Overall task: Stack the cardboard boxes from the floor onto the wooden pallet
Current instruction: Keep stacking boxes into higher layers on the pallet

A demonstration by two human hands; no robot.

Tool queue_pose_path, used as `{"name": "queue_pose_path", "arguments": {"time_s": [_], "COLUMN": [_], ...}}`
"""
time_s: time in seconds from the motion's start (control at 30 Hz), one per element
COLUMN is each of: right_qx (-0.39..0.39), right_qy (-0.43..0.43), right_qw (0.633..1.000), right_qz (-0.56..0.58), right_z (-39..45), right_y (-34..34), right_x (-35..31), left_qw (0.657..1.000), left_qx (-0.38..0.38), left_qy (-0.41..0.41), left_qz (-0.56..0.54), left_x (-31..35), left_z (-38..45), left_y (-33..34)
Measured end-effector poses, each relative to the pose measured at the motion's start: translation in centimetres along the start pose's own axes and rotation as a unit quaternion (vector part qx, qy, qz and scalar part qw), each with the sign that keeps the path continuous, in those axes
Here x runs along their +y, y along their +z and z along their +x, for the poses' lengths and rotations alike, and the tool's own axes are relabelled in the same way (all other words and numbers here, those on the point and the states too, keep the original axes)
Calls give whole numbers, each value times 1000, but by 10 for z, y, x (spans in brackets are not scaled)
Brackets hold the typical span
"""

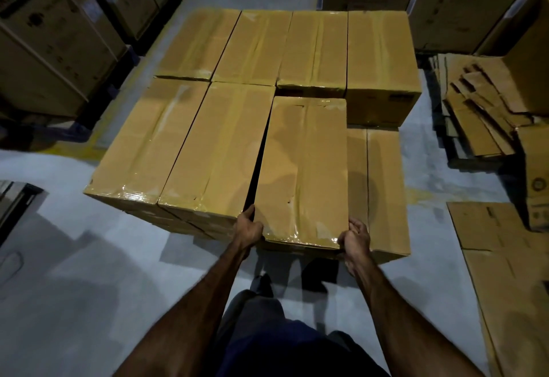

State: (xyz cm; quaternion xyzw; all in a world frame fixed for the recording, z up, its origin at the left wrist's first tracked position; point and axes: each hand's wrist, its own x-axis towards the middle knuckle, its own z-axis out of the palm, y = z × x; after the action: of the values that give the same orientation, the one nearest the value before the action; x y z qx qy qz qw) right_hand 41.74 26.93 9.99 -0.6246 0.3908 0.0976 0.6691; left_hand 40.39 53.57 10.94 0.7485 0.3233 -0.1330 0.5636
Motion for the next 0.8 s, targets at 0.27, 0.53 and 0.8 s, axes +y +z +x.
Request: {"name": "queue_pose_path", "arguments": {"time_s": [0.27,0.53,0.8], "right_qx": [-9,-14,-1], "right_qy": [20,17,5], "right_qw": [1000,1000,1000], "right_qz": [4,7,-2], "right_z": [14,24,29], "right_y": [8,19,28], "right_x": [11,3,-3], "left_qw": [1000,998,996], "left_qx": [7,47,75], "left_qy": [-21,-25,-18], "left_qz": [-5,-43,-34], "left_x": [10,11,3], "left_z": [-3,11,15], "left_y": [2,9,13]}}
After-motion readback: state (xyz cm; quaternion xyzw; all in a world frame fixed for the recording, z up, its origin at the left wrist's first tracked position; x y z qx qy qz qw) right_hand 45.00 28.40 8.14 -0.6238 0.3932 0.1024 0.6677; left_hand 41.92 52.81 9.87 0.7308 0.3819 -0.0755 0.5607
